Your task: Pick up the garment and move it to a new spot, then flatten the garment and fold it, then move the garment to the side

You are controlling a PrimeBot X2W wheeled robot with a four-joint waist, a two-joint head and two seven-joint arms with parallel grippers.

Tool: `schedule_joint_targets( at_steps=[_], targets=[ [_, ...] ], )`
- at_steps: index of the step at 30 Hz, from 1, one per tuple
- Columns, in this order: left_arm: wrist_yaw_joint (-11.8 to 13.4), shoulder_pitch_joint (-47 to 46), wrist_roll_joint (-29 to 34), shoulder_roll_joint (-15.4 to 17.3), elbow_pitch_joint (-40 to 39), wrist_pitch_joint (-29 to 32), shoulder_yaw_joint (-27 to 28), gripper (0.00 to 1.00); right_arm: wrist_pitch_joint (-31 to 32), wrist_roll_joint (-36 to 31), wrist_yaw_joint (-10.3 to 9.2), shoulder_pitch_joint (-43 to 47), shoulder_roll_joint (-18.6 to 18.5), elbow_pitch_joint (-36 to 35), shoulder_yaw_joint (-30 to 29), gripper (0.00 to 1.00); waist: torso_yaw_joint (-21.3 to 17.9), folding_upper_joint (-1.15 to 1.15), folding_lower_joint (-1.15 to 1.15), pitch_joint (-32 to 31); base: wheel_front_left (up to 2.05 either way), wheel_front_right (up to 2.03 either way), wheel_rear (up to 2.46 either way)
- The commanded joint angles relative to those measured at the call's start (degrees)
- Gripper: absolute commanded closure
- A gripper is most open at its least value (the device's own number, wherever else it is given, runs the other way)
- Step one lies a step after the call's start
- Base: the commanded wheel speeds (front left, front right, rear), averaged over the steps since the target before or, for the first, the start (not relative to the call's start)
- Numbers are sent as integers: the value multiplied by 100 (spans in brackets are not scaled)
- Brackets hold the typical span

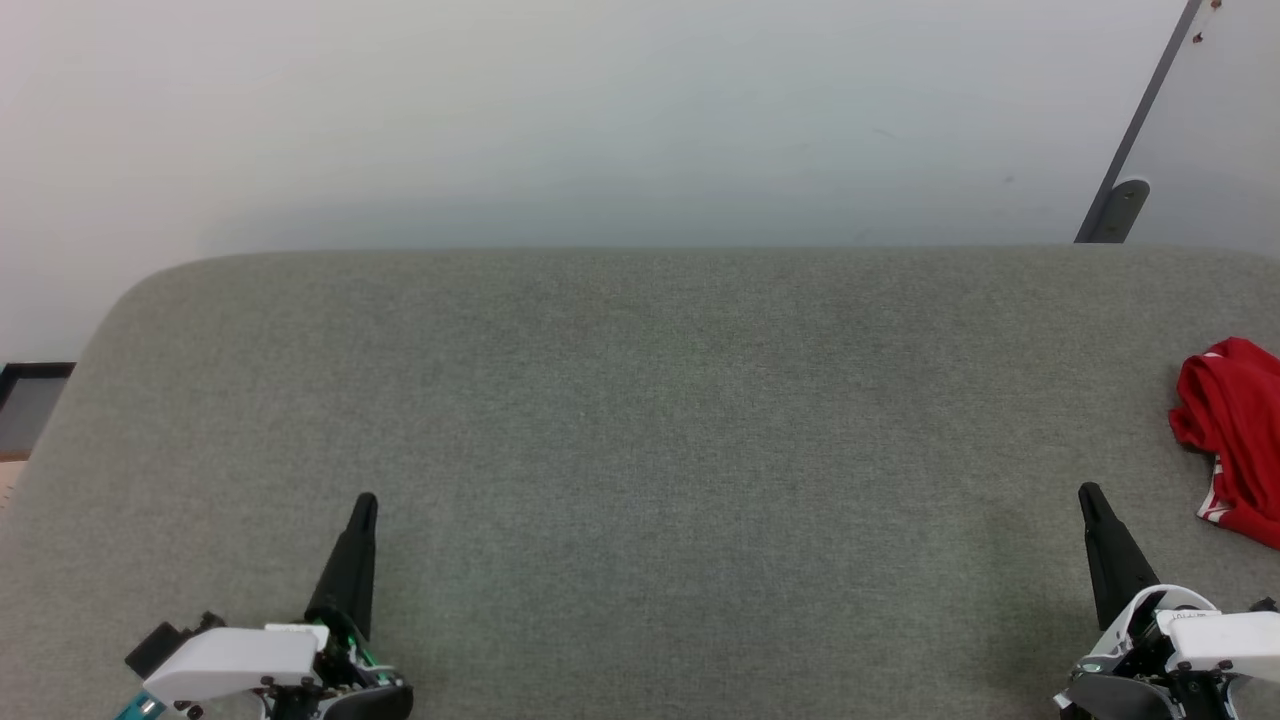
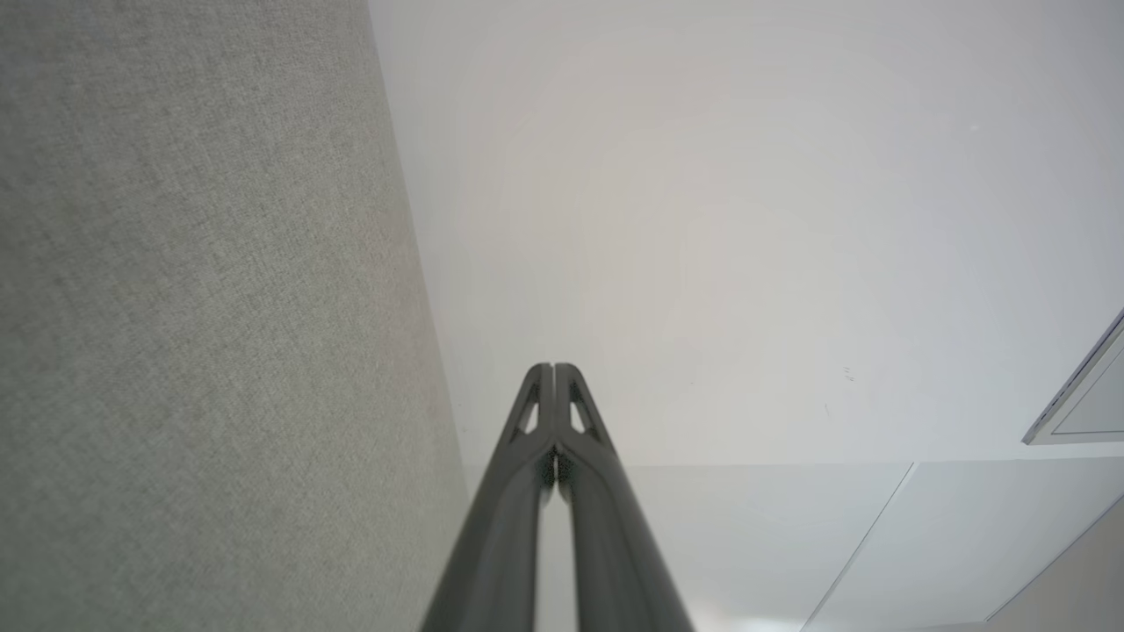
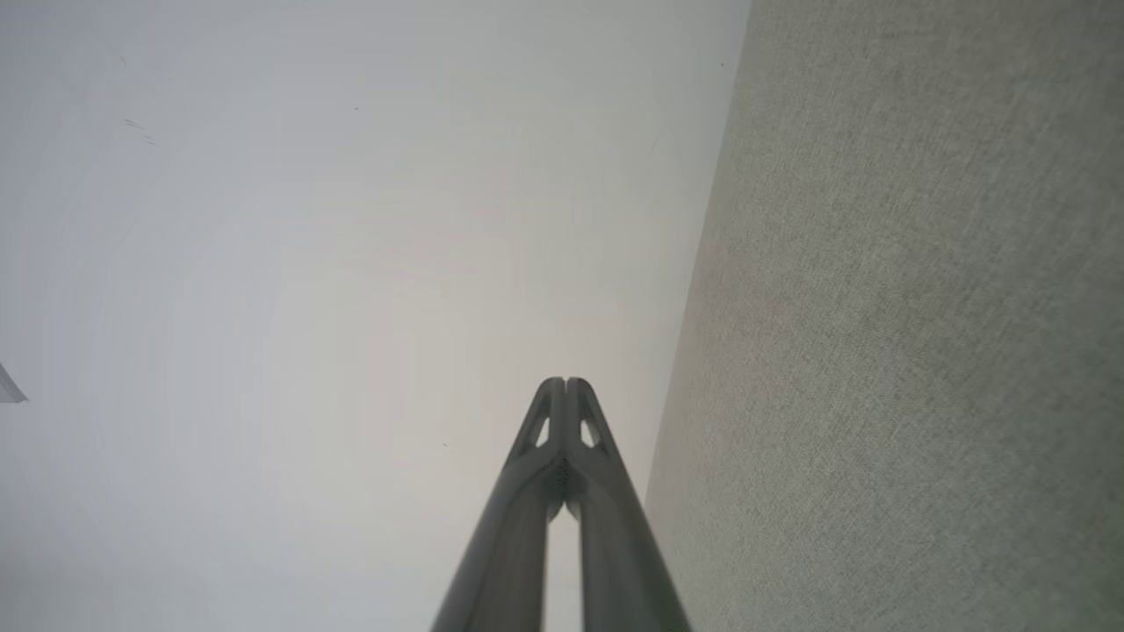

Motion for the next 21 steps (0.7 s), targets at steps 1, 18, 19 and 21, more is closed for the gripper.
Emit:
schedule_joint_targets(
  at_steps=[1, 18, 19, 21],
  targets=[
    [-2, -55, 5, -6, 10, 10, 13, 100, 18, 17, -6, -12, 23, -2, -1, 100, 0, 0, 0, 0, 0, 0, 0],
    [-2, -58, 32, -22, 9, 24, 33, 100, 16, 19, -6, -11, 23, -2, 1, 100, 0, 0, 0, 0, 0, 0, 0],
    [-2, -58, 34, -22, 10, 26, 35, 100, 16, 19, -6, -11, 23, -2, 1, 100, 0, 0, 0, 0, 0, 0, 0],
    [-2, -58, 32, -24, 10, 29, 37, 100, 16, 19, -6, -11, 23, -2, 2, 100, 0, 0, 0, 0, 0, 0, 0]
  ],
)
